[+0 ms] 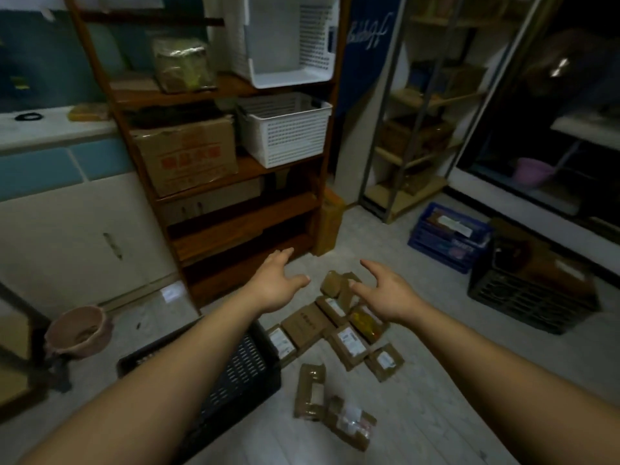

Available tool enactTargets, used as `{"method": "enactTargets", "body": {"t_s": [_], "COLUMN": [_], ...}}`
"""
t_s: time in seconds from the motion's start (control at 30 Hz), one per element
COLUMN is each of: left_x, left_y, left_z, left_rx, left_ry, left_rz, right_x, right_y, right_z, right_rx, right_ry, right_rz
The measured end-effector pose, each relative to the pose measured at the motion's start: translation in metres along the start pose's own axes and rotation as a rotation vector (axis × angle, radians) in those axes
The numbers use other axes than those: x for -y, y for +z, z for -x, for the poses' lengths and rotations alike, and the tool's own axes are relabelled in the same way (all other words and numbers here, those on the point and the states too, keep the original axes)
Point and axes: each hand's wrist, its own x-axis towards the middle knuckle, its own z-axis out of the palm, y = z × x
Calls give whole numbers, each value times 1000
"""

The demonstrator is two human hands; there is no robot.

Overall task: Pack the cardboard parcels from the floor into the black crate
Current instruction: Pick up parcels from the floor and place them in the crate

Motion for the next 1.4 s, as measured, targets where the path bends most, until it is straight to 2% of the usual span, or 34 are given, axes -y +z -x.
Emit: {"method": "enactTargets", "body": {"t_s": [0.3,0.5,0.63,0.93,1.2,1.4], "left_x": [-126,-143,-133,-116,-62,16], "left_y": [159,210,222,255,304,382], "left_z": [-46,-63,-86,-132,-130,-141], "left_rx": [83,86,83,109,-142,-206], "left_ry": [-13,-80,-142,-238,-534,-672], "left_rz": [68,29,-19,29,282,408], "right_x": [-184,-247,-258,-290,-319,-382], "right_y": [-119,-141,-132,-106,-42,56], "right_z": [16,0,-25,-87,-160,-195], "right_rx": [-17,77,136,257,564,671], "right_ry": [71,78,65,50,-16,-50], "right_rz": [12,-36,-81,-165,-170,-73]}}
